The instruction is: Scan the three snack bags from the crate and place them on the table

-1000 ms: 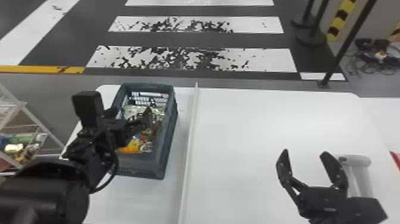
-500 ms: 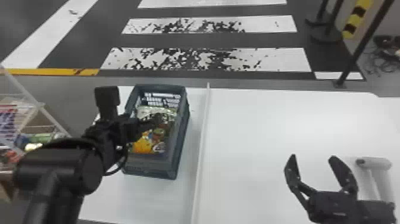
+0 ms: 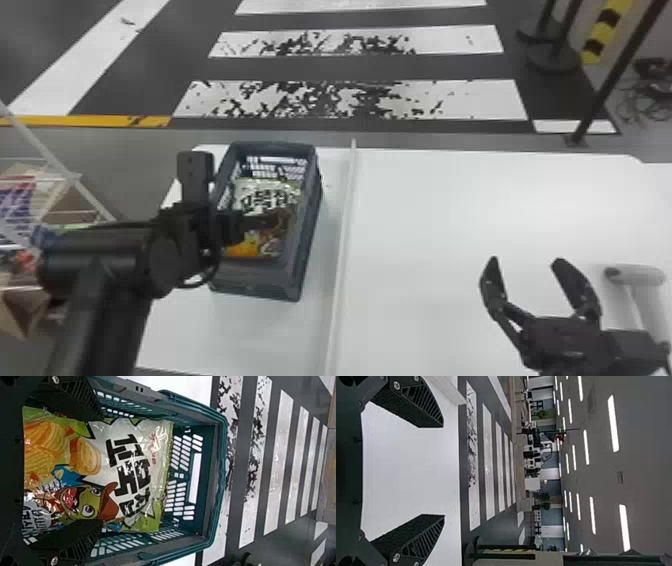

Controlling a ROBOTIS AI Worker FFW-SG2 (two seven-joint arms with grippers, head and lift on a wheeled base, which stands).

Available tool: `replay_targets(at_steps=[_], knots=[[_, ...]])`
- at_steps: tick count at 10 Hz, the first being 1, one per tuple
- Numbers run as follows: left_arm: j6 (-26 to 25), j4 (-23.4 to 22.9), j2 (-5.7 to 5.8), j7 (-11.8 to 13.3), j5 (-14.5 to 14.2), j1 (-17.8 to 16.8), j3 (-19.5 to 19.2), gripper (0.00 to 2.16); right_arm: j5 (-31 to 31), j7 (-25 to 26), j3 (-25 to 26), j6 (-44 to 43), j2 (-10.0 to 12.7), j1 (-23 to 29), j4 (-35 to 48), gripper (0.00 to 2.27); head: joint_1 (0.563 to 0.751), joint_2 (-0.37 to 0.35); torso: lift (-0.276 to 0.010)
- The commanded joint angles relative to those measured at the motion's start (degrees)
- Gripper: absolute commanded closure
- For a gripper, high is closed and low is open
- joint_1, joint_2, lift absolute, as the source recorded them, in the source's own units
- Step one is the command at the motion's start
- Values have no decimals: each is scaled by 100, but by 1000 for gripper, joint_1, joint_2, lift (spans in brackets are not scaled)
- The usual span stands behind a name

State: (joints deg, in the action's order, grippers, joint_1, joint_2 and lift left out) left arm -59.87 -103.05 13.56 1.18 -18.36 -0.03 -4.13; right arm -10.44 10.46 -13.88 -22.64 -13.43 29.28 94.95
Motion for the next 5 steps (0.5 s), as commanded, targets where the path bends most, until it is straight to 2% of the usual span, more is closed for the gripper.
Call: replay_targets(at_steps=[1, 3, 5], knots=[[-21, 215, 6, 66, -18, -164, 0, 80, -11, 0, -10, -7, -19, 8, 15, 124, 695, 122, -37], [-109, 681, 42, 163, -124, -525, 9, 80, -11, 0, -10, -7, -19, 34, 33, 124, 695, 121, -37], [-303, 962, 33, 225, -124, -701, 26, 93, -64, 9, -10, -7, -72, 60, 59, 124, 695, 121, -37]])
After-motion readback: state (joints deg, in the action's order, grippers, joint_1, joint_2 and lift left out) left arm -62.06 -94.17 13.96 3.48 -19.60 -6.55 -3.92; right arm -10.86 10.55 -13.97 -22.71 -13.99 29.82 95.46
